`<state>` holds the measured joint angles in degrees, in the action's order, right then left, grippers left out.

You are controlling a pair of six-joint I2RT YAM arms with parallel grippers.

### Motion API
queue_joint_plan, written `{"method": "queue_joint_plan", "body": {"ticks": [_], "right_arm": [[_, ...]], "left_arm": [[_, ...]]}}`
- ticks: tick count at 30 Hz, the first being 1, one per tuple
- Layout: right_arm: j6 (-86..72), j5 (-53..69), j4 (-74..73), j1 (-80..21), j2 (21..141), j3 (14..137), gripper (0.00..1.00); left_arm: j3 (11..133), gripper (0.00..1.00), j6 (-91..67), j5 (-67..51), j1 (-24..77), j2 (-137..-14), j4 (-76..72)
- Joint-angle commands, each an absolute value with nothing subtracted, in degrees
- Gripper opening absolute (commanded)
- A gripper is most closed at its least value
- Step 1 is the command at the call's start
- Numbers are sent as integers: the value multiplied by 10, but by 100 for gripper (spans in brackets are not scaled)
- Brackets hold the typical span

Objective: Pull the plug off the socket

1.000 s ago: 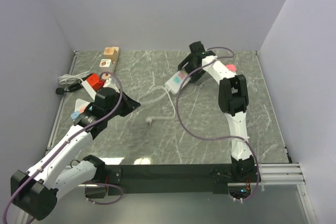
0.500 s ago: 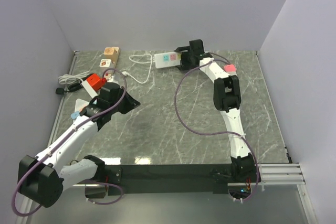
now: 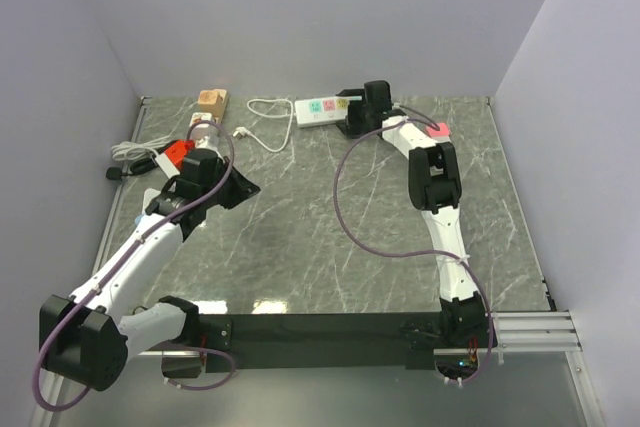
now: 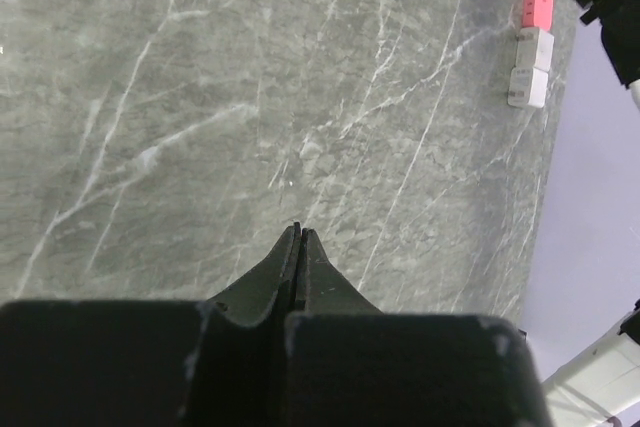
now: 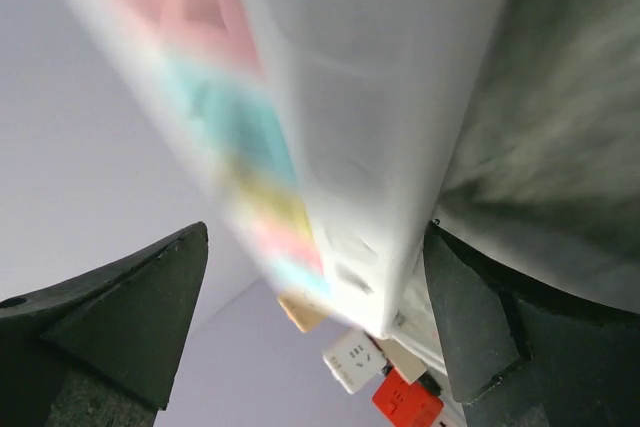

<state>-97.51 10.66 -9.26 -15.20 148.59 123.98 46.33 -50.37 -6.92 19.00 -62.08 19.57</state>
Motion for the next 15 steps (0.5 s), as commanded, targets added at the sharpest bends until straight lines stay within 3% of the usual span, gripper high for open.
{"method": "queue_joint_plan", "body": {"ticks": [1, 8, 13, 15], "right_arm": [[-967, 108, -11, -141, 1414, 1200, 95], [-962, 154, 161, -136, 1411, 1180, 96], [-919, 240, 271, -139, 1326, 1064, 97], [-863, 278, 271, -146, 1262, 983, 97]], "left_arm": [[478, 1, -483, -94, 174, -603, 180], [464, 1, -478, -105, 149, -581, 182], [474, 1, -479, -91, 109, -568, 192], [493, 5, -477, -77, 80, -580, 206]]}}
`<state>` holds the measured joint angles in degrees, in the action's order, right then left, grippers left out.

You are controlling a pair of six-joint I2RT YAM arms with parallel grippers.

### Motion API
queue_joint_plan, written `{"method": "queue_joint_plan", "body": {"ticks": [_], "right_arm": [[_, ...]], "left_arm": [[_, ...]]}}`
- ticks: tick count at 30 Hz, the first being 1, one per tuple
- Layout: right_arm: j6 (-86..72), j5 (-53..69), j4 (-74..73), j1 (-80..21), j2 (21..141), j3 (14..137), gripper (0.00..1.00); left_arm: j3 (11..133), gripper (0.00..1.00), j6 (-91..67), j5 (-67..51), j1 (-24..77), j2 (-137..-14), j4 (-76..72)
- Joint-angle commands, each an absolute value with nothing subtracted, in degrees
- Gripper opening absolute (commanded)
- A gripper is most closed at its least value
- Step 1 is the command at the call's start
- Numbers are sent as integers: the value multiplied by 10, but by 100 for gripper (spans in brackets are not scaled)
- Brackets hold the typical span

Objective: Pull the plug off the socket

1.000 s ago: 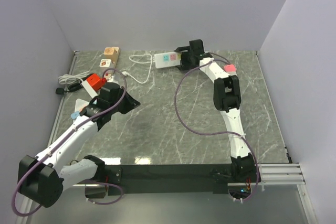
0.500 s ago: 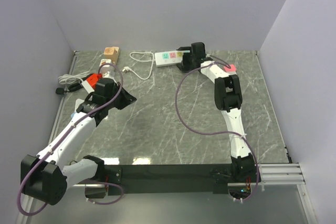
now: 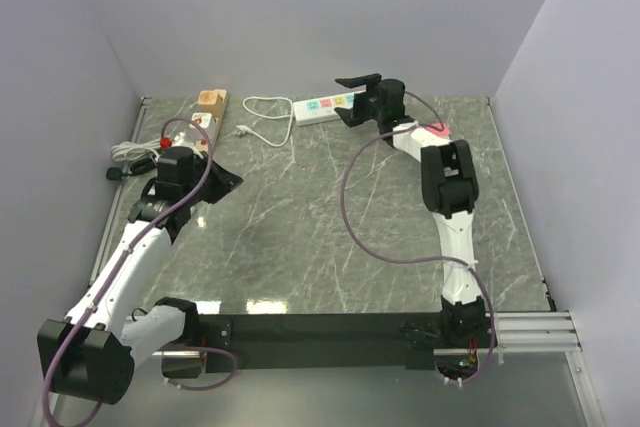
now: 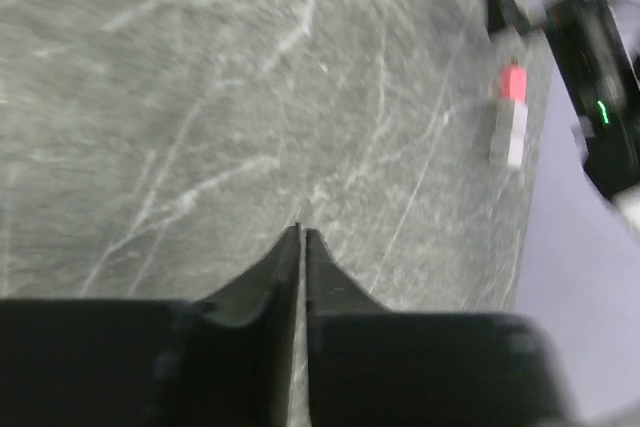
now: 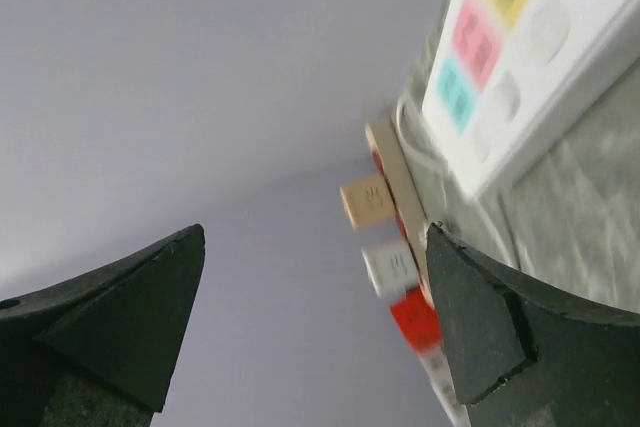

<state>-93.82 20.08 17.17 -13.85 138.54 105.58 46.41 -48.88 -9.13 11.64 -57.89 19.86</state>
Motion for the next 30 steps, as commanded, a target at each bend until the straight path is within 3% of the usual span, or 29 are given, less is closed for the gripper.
{"method": "queue_joint_plan", "body": {"ticks": [1, 4, 6, 11, 21, 30], "right_arm": [[-842, 282, 258, -149, 1235, 950, 97], [-746, 323, 205, -163, 1153, 862, 98], [-636, 341, 90, -181, 1117, 856, 98], [-440, 274, -168, -258, 1057, 871, 99], [-378, 219, -198, -334, 957, 745, 99], [-366, 221, -200, -344, 944, 721, 99]], "left_arm": [[502, 15, -472, -77, 69, -589, 212], [544, 33, -452, -82, 27, -634, 228], [580, 47, -441, -63, 10, -673, 249], [636, 57, -421, 38, -25, -749, 295], [660, 58, -381, 143, -70, -885, 291], [710, 59, -378, 171, -88, -988, 287]]}}
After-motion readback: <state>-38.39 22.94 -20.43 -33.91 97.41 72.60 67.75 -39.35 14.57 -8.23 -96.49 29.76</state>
